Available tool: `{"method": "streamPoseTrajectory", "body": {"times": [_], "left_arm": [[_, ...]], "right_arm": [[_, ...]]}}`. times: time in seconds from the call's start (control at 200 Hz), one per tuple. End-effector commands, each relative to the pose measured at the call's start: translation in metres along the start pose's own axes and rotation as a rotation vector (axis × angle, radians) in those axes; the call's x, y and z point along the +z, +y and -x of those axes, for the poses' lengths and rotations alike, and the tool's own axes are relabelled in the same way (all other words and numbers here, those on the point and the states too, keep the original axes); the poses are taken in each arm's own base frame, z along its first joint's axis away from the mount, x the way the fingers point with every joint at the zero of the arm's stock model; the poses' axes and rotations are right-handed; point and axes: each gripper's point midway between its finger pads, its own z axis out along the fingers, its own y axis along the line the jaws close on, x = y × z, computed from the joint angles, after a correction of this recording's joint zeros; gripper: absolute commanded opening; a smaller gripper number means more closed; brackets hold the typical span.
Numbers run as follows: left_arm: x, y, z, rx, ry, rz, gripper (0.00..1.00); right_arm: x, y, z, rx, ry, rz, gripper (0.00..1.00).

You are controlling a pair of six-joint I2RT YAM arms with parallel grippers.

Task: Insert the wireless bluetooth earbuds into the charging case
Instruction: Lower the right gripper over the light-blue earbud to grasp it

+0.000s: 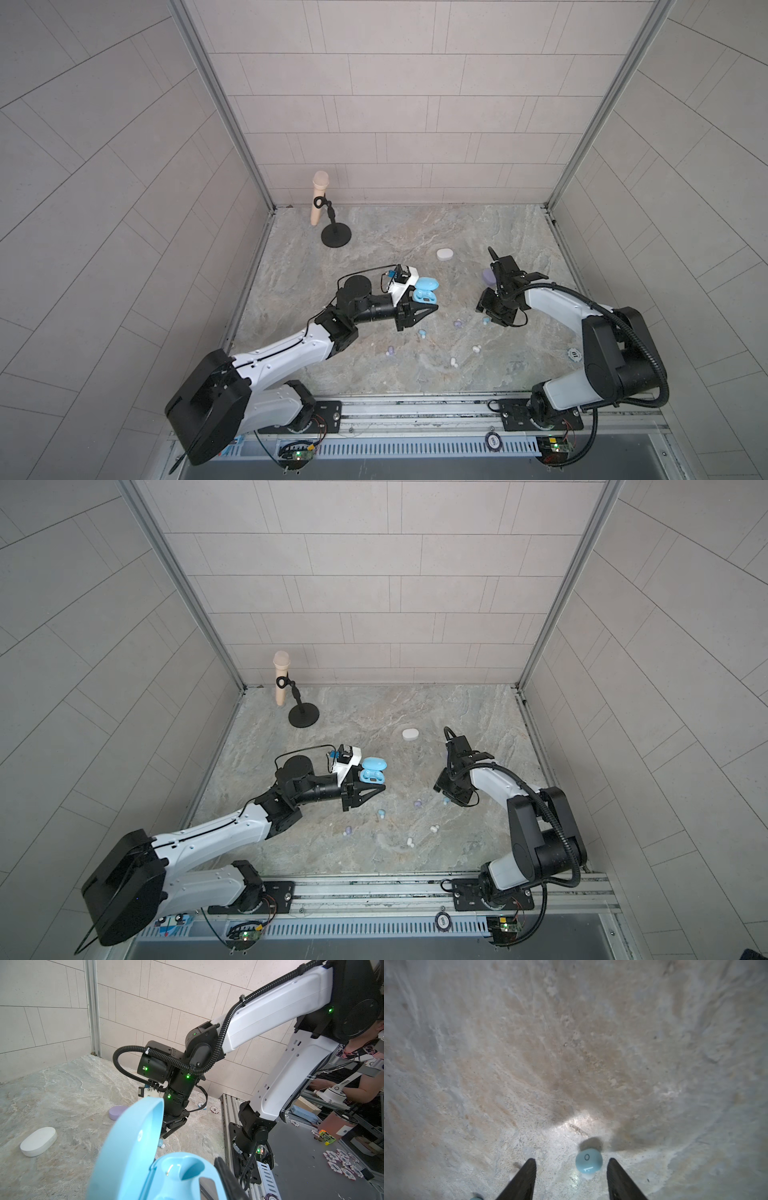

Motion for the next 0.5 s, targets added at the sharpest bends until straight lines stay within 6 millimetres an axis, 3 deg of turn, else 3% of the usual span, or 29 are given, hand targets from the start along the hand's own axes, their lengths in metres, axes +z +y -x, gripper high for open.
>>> {"method": "streamPoseTrajectory", "body": {"times": [0.0, 0.31, 0.491], "left_arm": [[-0.0037, -0.0062, 0.0117, 0.039, -0.031, -0.016, 0.01], [-0.0040, -0.0056, 0.0115, 0.042, -0.029, -0.011, 0.01], [-0.0043, -0.0056, 0.0113, 0.043, -0.027, -0.009, 0.01]], "right_arm": [[0.0066, -0.0039, 0.0001, 0.026, 0.002, -0.034, 0.57], [0.0097, 0.0016, 0.0048, 0.002, 0.003, -0.048, 0.54], [0.0125, -0.0051, -0.0007, -0.041, 0.039, -0.095, 0.51]]}}
